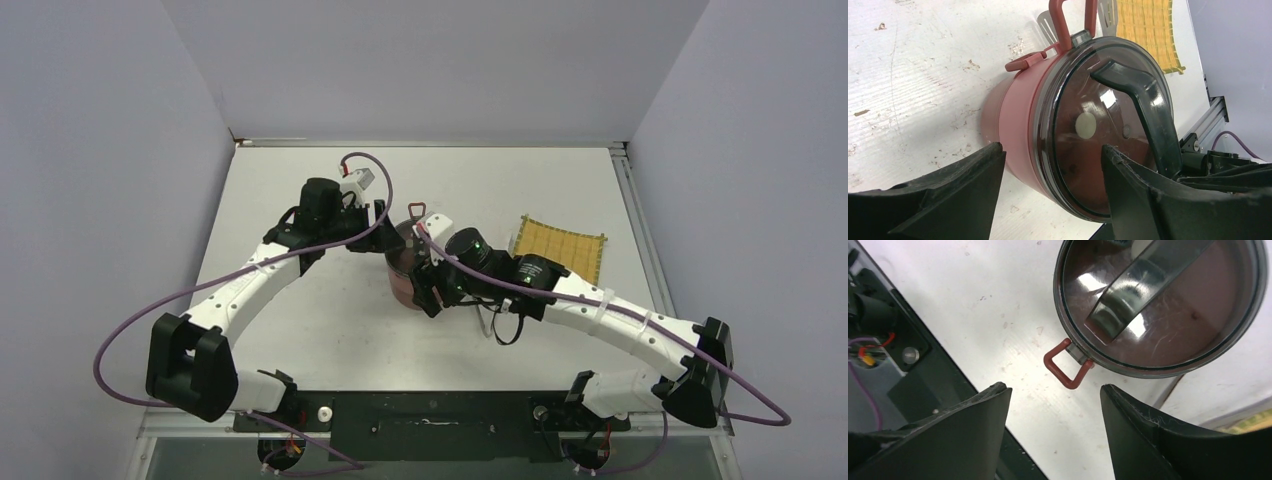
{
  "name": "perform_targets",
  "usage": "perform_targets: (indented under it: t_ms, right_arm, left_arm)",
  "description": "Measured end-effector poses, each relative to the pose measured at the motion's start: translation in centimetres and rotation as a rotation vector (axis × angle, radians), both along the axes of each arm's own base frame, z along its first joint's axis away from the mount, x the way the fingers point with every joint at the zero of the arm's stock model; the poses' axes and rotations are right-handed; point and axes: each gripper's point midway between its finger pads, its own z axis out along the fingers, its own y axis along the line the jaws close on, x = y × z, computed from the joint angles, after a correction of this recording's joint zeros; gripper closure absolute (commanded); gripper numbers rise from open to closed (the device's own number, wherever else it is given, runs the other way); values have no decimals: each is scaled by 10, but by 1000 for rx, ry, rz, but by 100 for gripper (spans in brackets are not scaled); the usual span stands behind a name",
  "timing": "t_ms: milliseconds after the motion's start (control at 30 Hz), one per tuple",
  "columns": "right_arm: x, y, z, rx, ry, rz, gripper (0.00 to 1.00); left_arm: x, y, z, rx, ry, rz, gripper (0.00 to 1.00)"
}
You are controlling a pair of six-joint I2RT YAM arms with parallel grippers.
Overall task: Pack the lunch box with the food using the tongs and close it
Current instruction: Close the fastener on the packing box.
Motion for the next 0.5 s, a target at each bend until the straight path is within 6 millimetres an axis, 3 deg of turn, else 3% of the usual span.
perform_targets:
  t_ms: [200,333,500]
  right_arm:
    - [11,-5,8,-112,-197,59,18]
    - [17,-9,7,-192,-298,114,17]
    - [22,2,0,-271,-361,200,16]
  left_arm:
    - [-4,3,0,27,-8,-8,28]
    - [-6,5,0,37,-12,-12,26]
    - [-7,6,-1,42,-8,-14,25]
